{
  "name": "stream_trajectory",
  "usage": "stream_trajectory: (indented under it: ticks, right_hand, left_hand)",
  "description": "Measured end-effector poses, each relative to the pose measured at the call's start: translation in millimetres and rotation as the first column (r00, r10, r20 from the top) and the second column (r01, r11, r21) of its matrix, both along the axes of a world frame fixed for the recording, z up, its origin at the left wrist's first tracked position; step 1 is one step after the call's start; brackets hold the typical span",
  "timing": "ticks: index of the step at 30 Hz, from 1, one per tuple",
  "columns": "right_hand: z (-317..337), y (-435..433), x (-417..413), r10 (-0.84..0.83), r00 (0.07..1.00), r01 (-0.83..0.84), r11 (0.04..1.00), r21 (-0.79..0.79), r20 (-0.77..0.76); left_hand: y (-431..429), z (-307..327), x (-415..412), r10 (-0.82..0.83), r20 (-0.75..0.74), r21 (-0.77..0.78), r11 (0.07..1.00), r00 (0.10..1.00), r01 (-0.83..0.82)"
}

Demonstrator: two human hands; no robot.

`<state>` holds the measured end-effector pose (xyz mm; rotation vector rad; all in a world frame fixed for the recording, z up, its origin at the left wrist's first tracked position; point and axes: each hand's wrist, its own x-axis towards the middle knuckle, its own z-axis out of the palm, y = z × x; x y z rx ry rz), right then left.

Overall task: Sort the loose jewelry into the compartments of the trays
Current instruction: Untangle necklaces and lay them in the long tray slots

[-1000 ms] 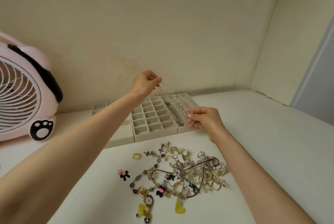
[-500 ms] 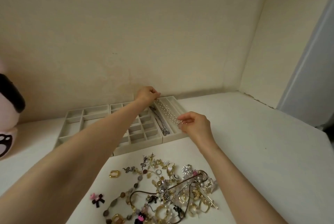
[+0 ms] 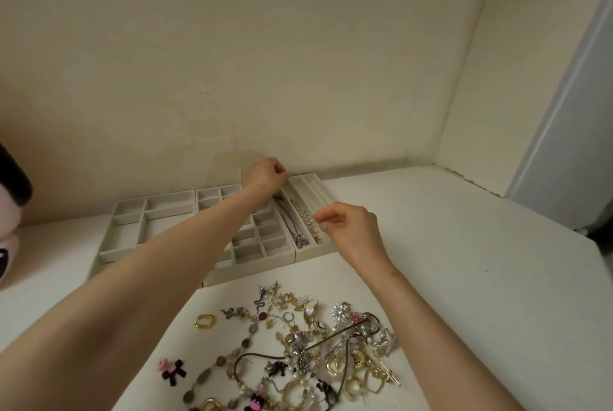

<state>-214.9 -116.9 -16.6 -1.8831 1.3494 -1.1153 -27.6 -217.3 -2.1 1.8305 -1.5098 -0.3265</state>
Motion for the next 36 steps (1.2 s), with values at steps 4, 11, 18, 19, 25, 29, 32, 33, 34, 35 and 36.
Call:
stream_trajectory:
  ticks: [4, 11, 18, 19, 25, 29, 32, 33, 34, 35, 36]
  right_hand:
    - [3.0, 2.7, -1.1, 0.010, 1.000, -0.010, 1.000, 0.003, -0.004]
    - [10.4, 13.8, 4.5, 0.094, 0.995, -0.093, 0.995, 0.026, -0.032]
    - [12.8, 28.2, 16.4, 0.306, 0.937, -0.293, 0.951, 0.099, -0.171]
    - [12.5, 30.1, 18.0, 0.325, 0.926, -0.311, 0.945, 0.102, -0.194]
    - [12.1, 38.7, 22.3, 0.376, 0.893, -0.359, 0.927, 0.111, -0.248]
    - [15.7, 43.8, 27.0, 0.424, 0.850, -0.398, 0.906, 0.144, -0.314]
    - [18.2, 46.0, 29.7, 0.464, 0.789, -0.432, 0.885, 0.173, -0.403]
    - [19.1, 46.0, 29.7, 0.465, 0.787, -0.435, 0.884, 0.171, -0.405]
    - [20.4, 45.7, 28.9, 0.463, 0.794, -0.433, 0.885, 0.168, -0.393]
    - [22.3, 45.0, 27.6, 0.458, 0.806, -0.428, 0.888, 0.166, -0.375]
    - [24.0, 43.9, 25.9, 0.449, 0.817, -0.418, 0.893, 0.165, -0.362]
  left_hand:
    - [20.4, 0.3, -3.4, -0.068, -0.004, -0.037, 0.997, 0.998, 0.067]
    - [83.4, -0.3, -10.8, -0.170, -0.016, -0.129, 0.977, 0.985, 0.167]
    - [142.9, -3.0, -8.9, -0.232, -0.003, -0.145, 0.963, 0.973, 0.229]
    - [148.6, -3.5, -7.8, -0.235, 0.005, -0.141, 0.962, 0.972, 0.233]
    - [174.3, -7.8, -2.5, -0.243, 0.020, -0.102, 0.965, 0.970, 0.244]
    - [187.3, -10.7, -0.8, -0.267, 0.051, -0.066, 0.961, 0.962, 0.270]
    - [195.1, -10.6, 1.6, -0.272, 0.074, -0.058, 0.959, 0.959, 0.276]
    - [196.9, -10.3, 2.4, -0.275, 0.072, -0.055, 0.959, 0.959, 0.279]
    - [198.6, -10.1, 2.9, -0.276, 0.070, -0.047, 0.959, 0.958, 0.280]
    - [199.9, -9.9, 2.9, -0.277, 0.071, -0.034, 0.959, 0.958, 0.280]
    - [201.0, -10.1, 2.5, -0.278, 0.076, -0.017, 0.960, 0.958, 0.280]
